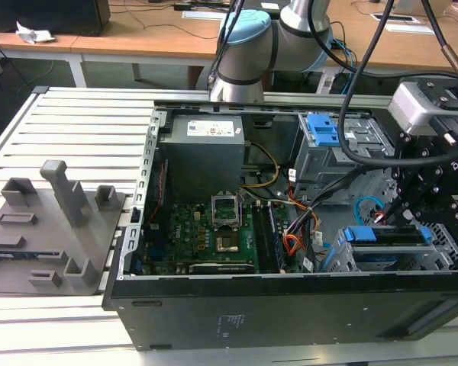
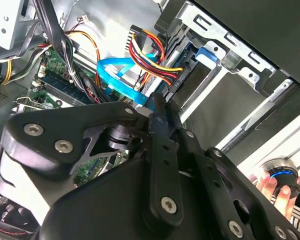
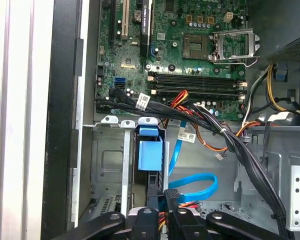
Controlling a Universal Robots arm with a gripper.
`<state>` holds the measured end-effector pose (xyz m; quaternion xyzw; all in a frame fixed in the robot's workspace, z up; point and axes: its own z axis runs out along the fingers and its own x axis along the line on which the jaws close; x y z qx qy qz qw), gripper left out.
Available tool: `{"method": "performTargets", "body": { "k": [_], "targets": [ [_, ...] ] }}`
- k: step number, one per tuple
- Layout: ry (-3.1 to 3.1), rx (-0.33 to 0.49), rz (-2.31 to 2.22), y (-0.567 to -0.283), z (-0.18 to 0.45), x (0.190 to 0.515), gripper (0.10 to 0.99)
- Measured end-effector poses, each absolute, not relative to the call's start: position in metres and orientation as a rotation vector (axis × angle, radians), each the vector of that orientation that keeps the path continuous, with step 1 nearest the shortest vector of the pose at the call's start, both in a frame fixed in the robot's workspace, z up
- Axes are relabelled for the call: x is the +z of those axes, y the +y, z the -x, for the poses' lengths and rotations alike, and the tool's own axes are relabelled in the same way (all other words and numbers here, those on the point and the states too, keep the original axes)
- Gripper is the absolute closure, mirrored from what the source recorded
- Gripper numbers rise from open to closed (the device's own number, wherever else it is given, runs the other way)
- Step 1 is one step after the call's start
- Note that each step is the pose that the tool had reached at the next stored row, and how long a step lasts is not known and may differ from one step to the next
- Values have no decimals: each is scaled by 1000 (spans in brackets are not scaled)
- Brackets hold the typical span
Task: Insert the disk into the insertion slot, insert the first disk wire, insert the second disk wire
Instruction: 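Insert the second disk wire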
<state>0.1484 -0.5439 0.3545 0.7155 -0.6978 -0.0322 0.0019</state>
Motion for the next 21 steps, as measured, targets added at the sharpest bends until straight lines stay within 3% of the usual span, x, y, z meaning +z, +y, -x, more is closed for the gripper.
{"method": "performTargets", "body": {
  "k": [1, 21],
  "targets": [
    [-2190, -101, -2245, -544, -148, 354, 925],
    [-2189, -99, -2244, -546, -154, 344, 925]
  ]
}}
